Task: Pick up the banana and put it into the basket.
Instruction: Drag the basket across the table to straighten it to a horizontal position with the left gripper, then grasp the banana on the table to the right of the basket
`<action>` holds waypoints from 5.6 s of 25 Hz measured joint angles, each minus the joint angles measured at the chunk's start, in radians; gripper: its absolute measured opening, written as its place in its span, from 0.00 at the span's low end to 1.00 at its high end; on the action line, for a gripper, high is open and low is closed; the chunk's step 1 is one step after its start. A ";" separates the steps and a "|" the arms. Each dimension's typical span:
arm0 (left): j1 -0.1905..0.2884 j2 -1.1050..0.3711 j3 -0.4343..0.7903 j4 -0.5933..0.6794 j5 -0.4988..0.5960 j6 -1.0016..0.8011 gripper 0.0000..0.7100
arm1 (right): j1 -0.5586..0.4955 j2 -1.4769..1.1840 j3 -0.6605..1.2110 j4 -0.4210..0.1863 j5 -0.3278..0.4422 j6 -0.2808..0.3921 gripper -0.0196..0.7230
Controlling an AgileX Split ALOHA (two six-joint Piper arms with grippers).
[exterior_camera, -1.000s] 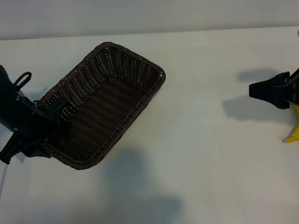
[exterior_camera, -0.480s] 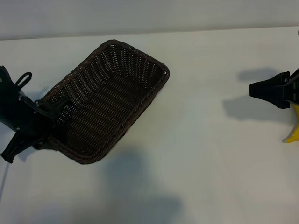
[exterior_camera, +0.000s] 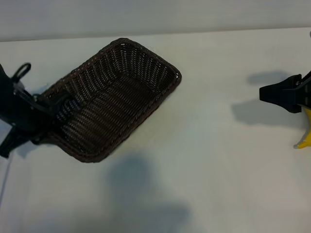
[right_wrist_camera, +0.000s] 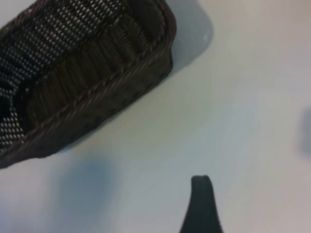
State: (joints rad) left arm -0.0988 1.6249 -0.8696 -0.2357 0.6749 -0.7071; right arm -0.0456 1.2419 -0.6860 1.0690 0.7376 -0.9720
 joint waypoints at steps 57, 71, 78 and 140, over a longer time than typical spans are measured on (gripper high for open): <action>-0.145 0.551 -0.769 -0.106 0.418 0.674 0.60 | 0.000 0.001 0.000 -0.009 -0.001 0.000 0.78; -0.125 0.311 -0.772 0.115 0.499 0.634 0.78 | 0.000 0.001 0.000 -0.022 -0.001 0.000 0.78; 0.018 0.306 -0.772 0.287 0.499 0.607 0.78 | 0.000 0.001 0.000 -0.022 -0.001 0.010 0.78; 0.072 -1.413 0.367 0.273 0.375 0.641 0.78 | 0.000 0.183 -0.417 -0.925 0.151 0.790 0.78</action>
State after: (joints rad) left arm -0.0272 0.2123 -0.5025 0.0374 1.0502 -0.0665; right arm -0.0456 1.4254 -1.1030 0.1445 0.8884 -0.1819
